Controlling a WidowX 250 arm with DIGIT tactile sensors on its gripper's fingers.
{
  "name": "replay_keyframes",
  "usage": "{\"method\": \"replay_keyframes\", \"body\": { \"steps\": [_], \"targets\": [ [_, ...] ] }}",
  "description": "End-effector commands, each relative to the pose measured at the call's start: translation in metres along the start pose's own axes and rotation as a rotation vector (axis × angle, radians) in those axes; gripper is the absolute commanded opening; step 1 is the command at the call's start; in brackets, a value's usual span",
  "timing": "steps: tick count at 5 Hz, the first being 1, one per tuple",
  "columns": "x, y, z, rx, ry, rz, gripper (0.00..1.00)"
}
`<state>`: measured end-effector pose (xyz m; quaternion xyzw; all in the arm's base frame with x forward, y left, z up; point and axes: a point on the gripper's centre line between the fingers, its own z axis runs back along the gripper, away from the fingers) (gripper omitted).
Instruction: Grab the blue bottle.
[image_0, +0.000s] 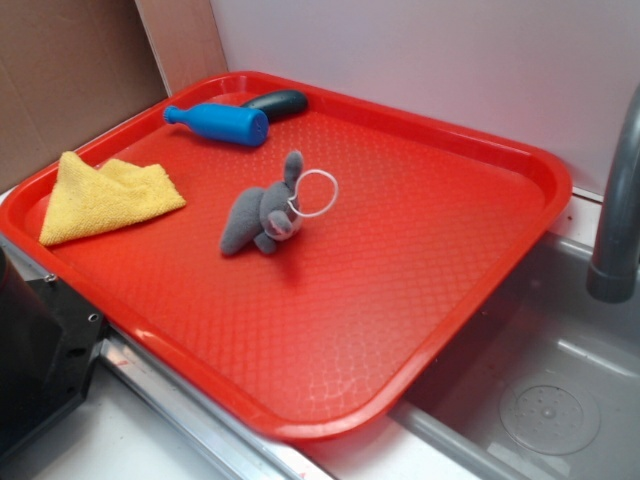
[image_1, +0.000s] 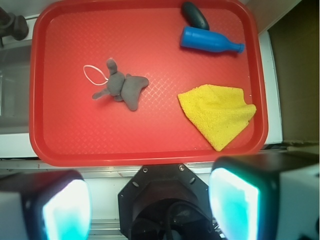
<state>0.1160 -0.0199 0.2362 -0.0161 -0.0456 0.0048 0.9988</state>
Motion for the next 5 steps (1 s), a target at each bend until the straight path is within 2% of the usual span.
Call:
{"method": "replay_keyframes", "body": {
  "steps": [1,2,3,4,5],
  "targets": [
    [0.0,0.0,0.0,0.0,0.0,0.0,1.0],
    [0.013,0.007,-0.002,0.022,-0.03,0.153,1.0],
    [0.027,0.019,-0.013,-0.028,-0.041,0.355,1.0],
    [0.044,0.03,-0.03,0.002,-0.08,0.601,1.0],
    [0.063,0.045,-0.049,-0.012,-0.173,0.847,1.0]
  ]
}}
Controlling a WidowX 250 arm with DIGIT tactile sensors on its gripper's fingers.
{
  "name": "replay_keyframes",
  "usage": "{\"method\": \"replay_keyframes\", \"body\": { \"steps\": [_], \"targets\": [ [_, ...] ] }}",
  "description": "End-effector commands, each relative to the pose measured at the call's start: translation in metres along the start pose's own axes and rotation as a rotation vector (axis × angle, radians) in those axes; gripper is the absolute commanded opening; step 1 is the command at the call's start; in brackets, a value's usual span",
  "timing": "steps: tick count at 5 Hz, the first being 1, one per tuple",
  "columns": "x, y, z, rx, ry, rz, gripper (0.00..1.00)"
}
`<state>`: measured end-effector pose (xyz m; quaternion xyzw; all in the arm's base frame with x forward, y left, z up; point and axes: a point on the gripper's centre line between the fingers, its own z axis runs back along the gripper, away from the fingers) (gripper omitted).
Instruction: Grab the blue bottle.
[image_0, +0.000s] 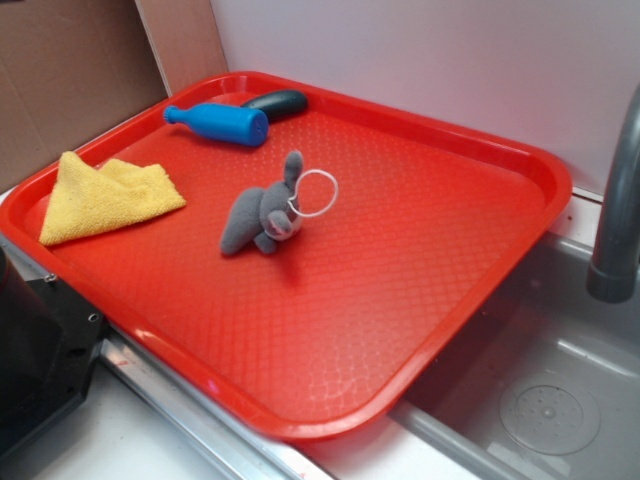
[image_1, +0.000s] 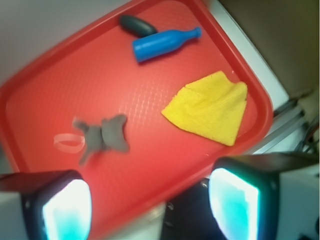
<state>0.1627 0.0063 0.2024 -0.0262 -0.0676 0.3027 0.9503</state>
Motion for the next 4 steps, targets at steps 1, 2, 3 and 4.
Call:
{"method": "replay_keyframes", "body": {
  "steps": [1,2,3,4],
  "targets": [
    [0.053,0.003,-0.039,0.005,-0.163,0.485,1.0],
    [0.077,0.007,-0.066,0.045,-0.206,0.718,1.0],
    [0.096,0.009,-0.091,0.061,-0.241,0.804,1.0],
    [0.109,0.009,-0.116,0.087,-0.257,0.844,1.0]
  ]
}}
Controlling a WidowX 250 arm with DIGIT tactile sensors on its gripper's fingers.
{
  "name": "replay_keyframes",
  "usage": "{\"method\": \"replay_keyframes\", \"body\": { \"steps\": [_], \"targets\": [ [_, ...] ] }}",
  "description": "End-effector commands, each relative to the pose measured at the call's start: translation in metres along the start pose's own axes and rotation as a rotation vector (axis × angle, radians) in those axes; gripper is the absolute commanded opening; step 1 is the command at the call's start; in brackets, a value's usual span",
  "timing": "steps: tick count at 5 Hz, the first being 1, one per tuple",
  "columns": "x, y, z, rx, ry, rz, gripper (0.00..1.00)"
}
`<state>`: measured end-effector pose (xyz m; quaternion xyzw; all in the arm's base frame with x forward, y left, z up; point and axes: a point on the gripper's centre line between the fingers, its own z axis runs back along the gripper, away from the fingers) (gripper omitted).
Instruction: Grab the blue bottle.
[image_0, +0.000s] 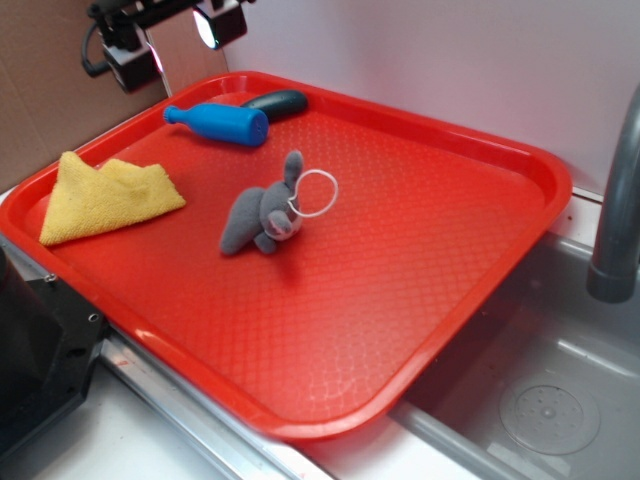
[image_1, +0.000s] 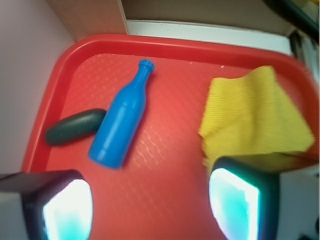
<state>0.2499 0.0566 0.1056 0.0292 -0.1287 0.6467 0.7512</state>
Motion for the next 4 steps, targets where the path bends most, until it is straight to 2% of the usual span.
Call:
{"method": "replay_keyframes", "body": {
  "steps": [1,4],
  "targets": [
    [0.019,-0.02,-0.035,-0.004,-0.098,0.085,1.0],
    [0.024,-0.031,-0.068,0.042,-0.086,0.08,1.0]
  ]
}}
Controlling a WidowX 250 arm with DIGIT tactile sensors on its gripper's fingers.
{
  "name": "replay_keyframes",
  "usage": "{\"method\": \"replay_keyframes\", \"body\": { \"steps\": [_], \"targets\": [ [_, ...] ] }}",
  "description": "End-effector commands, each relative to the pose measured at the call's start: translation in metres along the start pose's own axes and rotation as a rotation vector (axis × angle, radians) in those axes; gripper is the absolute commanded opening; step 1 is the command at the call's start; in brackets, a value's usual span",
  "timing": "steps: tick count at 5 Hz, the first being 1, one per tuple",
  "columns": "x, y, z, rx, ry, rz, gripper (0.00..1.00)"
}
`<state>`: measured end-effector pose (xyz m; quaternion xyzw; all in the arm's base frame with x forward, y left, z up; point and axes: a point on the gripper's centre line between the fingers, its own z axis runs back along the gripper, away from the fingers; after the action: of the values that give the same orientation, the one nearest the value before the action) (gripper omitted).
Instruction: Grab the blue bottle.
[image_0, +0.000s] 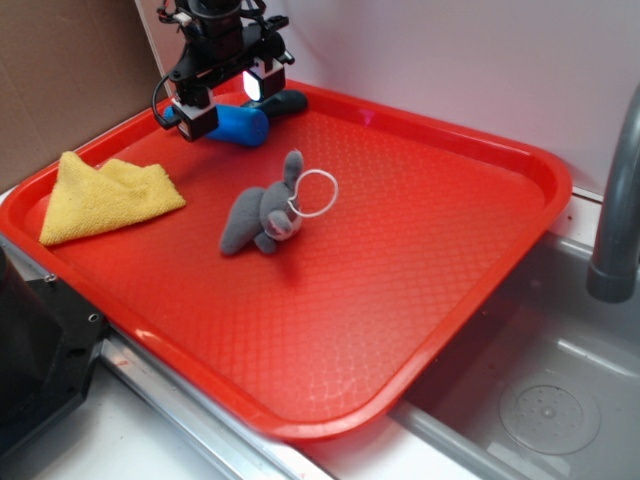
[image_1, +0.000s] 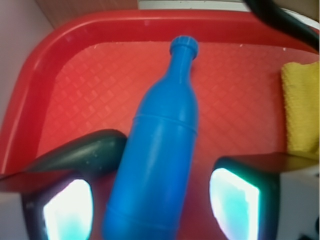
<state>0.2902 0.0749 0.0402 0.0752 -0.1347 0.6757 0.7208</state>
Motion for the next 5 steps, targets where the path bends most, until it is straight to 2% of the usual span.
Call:
{"method": "replay_keyframes", "body": {
  "steps": [1,2,3,5],
  "targets": [
    [0.0166,-0.0051,-0.0001,-0.019,0.001,-0.015,1.0],
    [0.0162,-0.0036,-0.0055,-0.018,0.004,-0.041,1.0],
    [0.0152,-0.0033,-0.0058,-0.017,0.012,-0.054,0.0],
    [0.0144,-0.0025,-0.0078,-0.005,0.029,-0.066,0.0]
  ]
}}
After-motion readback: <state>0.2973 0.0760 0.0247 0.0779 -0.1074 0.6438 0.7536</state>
